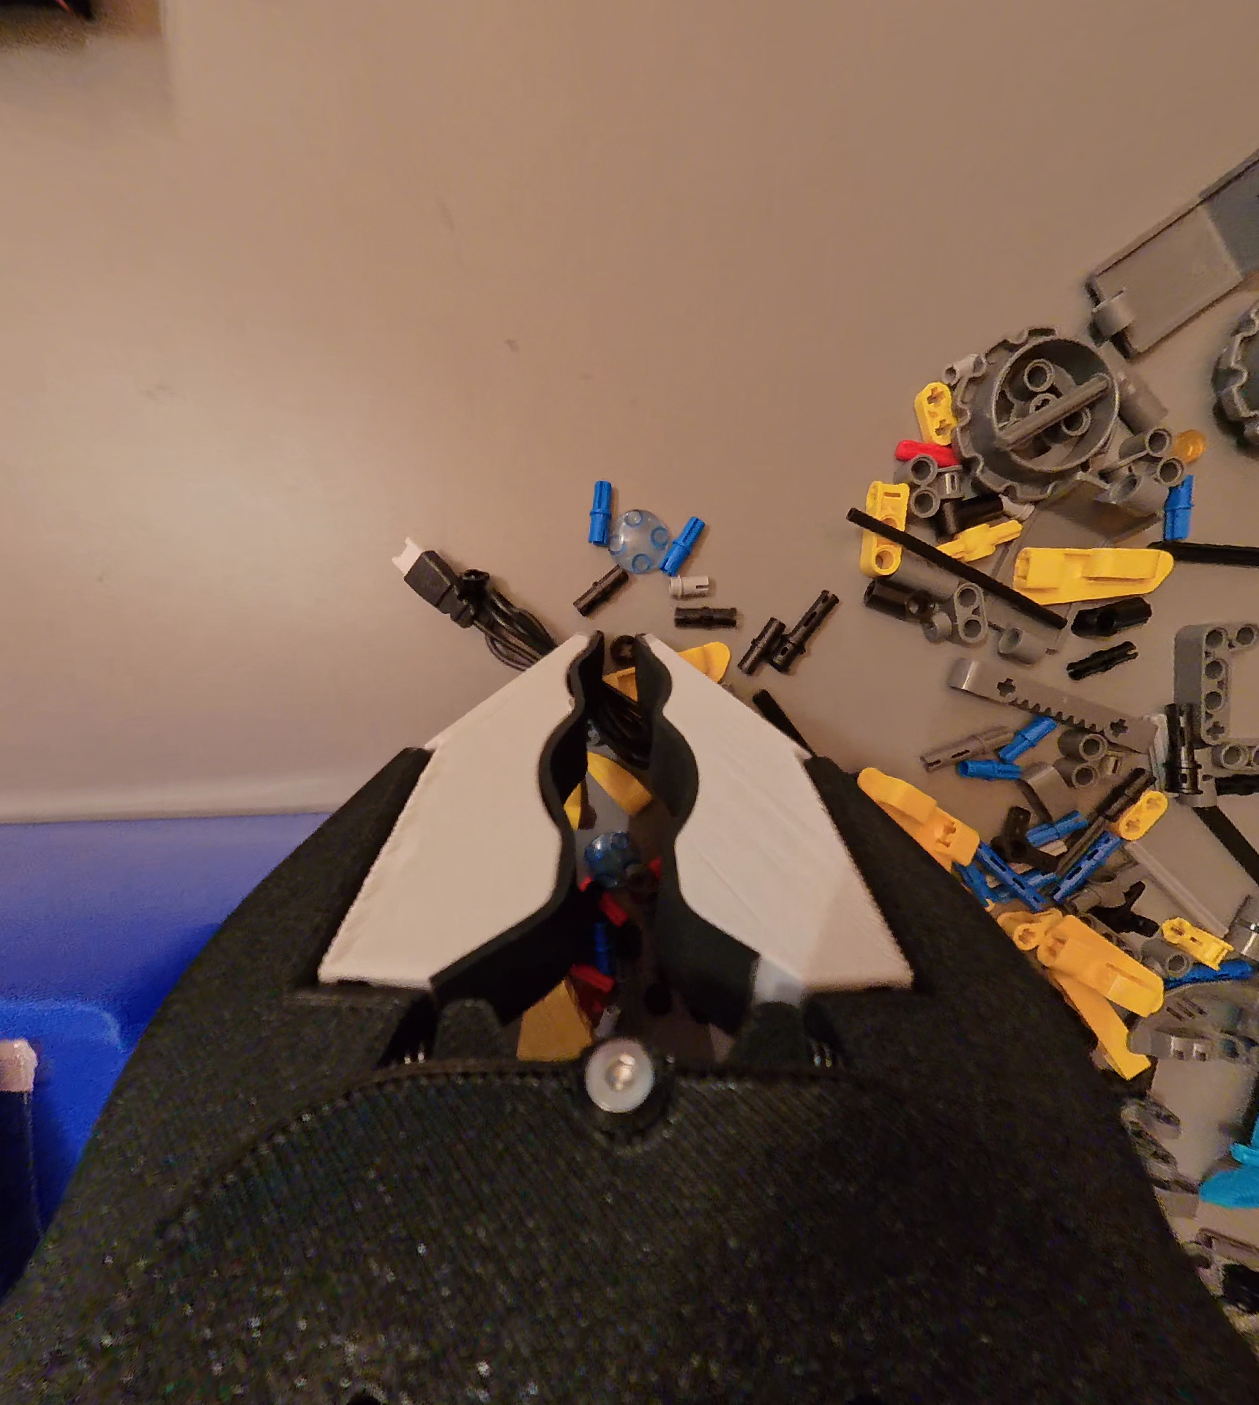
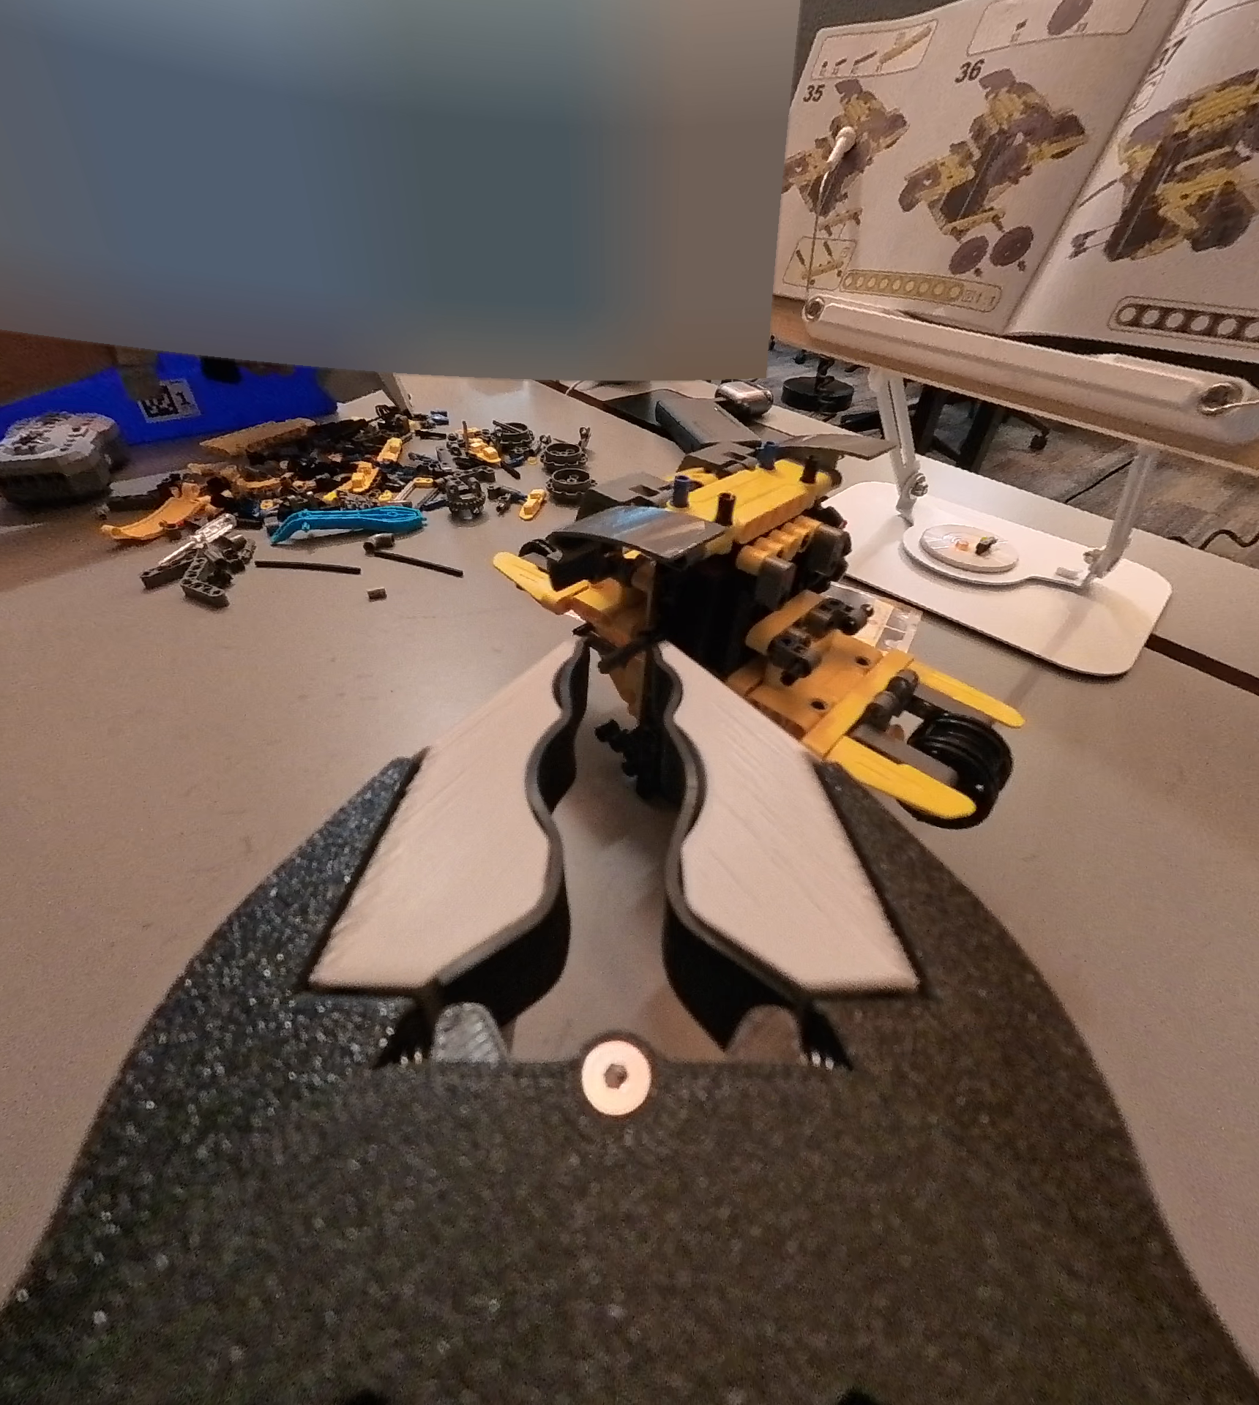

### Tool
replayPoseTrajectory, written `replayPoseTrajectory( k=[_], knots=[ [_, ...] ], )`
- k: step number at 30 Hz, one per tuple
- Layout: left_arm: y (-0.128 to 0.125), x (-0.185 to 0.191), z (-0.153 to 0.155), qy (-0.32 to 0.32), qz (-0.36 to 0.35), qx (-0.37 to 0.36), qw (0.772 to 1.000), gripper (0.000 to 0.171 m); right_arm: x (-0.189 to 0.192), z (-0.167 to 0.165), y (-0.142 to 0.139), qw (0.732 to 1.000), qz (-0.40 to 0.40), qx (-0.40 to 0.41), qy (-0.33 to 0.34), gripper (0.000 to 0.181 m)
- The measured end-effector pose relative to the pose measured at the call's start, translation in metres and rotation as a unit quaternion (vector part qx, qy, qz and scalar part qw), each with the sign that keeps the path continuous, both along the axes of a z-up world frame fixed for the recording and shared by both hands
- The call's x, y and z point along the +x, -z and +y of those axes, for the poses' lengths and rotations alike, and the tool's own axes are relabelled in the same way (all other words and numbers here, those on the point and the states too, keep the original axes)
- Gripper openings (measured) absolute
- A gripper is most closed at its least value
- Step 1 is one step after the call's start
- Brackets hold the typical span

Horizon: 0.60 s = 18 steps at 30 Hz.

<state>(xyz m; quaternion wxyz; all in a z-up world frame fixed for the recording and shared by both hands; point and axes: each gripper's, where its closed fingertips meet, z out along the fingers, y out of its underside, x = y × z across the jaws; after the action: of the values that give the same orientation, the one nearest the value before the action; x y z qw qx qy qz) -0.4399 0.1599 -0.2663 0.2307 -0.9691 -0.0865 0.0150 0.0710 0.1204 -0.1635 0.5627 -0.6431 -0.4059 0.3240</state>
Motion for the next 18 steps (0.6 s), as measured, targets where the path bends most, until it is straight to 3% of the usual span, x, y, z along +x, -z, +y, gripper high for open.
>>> replayPoseTrajectory(
  k=[8,12,15,18],
  knots=[
    [0.003,0.000,0.000,0.005,0.010,-0.008,1.000,0.003,0.002,0.001,-0.002,1.000,0.004,0.001,0.002,0.015],
    [-0.014,0.010,0.004,0.014,0.014,0.028,0.999,0.002,0.001,0.000,0.000,1.000,0.001,0.000,0.001,0.015],
    [-0.041,0.053,0.007,0.053,-0.029,0.081,0.995,0.002,0.000,0.001,0.001,1.000,-0.001,0.000,0.001,0.015],
    [-0.070,0.131,-0.001,0.139,-0.068,0.128,0.980,0.002,0.004,0.005,0.003,1.000,-0.015,0.008,0.014,0.015]
  ],
)
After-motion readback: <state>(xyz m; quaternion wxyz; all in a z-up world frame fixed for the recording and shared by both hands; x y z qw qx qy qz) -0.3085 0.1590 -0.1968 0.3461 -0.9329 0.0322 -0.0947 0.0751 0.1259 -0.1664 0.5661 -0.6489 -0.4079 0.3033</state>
